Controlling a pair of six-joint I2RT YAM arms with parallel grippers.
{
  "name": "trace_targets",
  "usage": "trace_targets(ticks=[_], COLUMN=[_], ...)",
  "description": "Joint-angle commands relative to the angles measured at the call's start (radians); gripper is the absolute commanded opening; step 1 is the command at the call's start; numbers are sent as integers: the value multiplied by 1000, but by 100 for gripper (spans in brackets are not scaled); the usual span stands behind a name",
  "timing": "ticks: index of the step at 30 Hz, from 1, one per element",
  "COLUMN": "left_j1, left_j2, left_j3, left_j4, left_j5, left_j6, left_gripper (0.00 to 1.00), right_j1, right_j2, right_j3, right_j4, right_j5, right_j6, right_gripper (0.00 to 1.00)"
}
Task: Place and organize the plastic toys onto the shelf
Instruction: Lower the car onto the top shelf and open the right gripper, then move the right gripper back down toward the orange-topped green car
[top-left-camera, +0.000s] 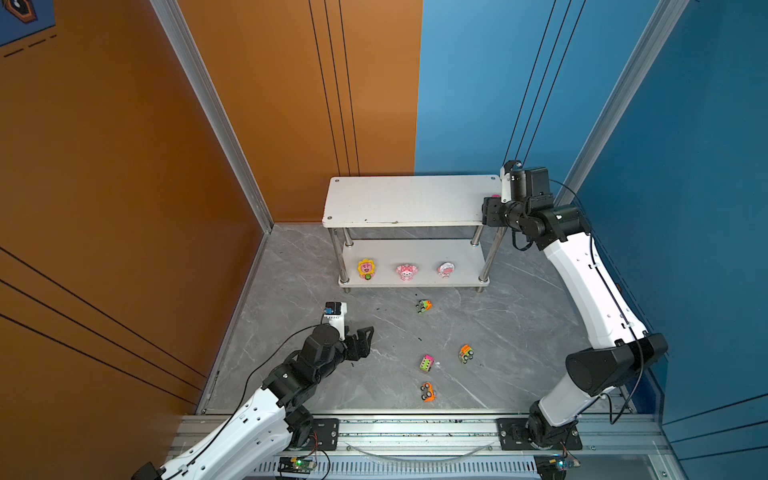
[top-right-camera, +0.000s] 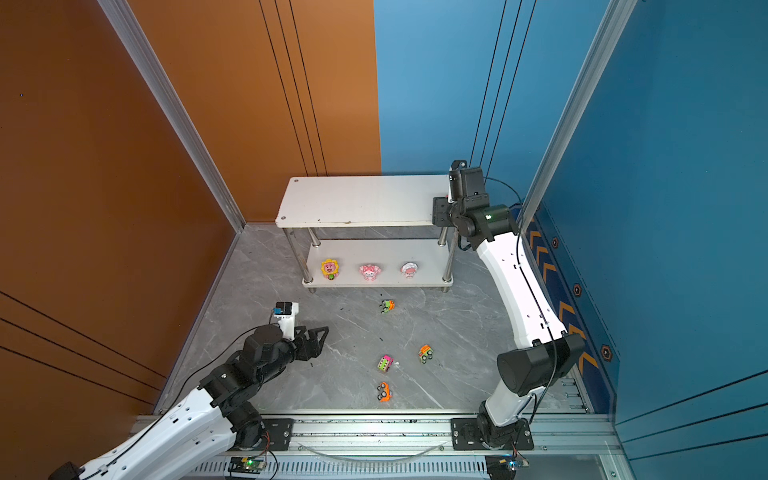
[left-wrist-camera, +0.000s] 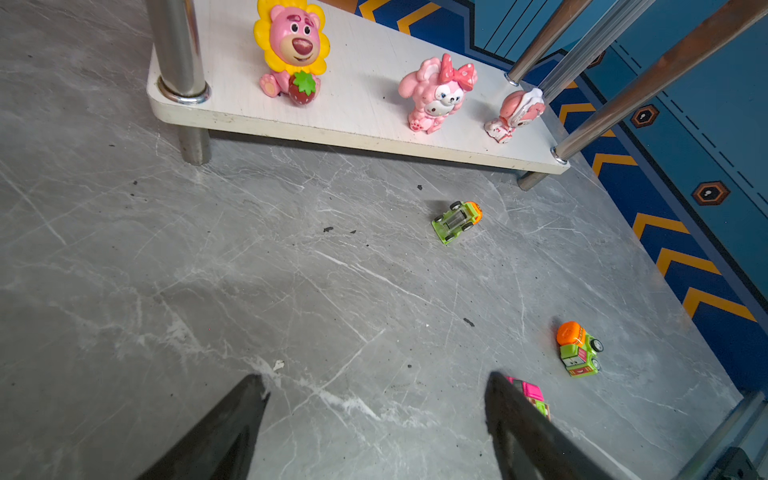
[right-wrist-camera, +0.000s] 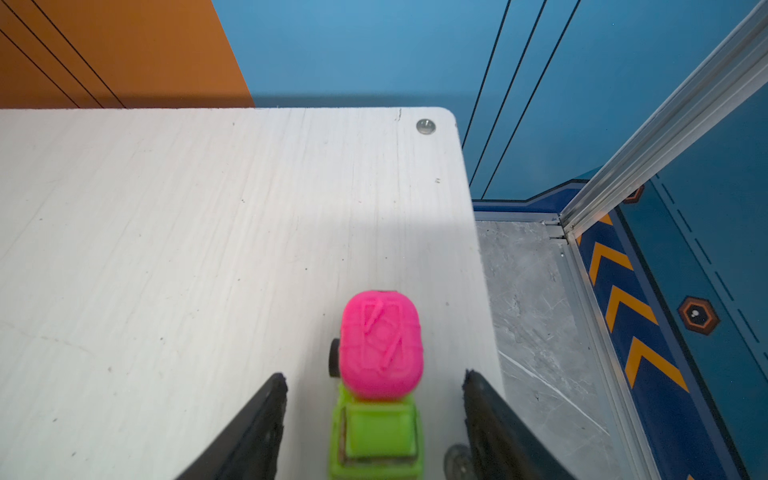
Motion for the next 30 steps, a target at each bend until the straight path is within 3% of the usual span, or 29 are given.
trace_targets(ticks=[1,7,10,15,20,23,25,30], left_j1=[9,11,11,13,13,11,11,11], left_j2=[-12,-17,-13,26,97,129,138,125], left_j3=[-12,-21,-27,-13,-8,-10,-8,-9], left_j4=[-1,11,20,45,104,131,130,113], left_j5=[5,6,3,13,49,71,75,66], left_j6=[1,0,6,23,10,-5,-5,2], left_gripper=[85,85,85,85,85,85,85,85], right_j1=[30,222,353,473,514,509,508,507], right_j2=[-105,-356,-470,-459,-376,-323,-273,-138], right_j3=[-29,-280,-466,-693,-889,-999,-1041,-1072], right_j4=[-10,57,102,132,322,499,586,728], right_j5=[79,331,417,249,90,-11,-37,-72], right_j6=[-9,-44,-16,72,139,197,226,227], right_gripper=[72,74,65,55,47,54,62,70])
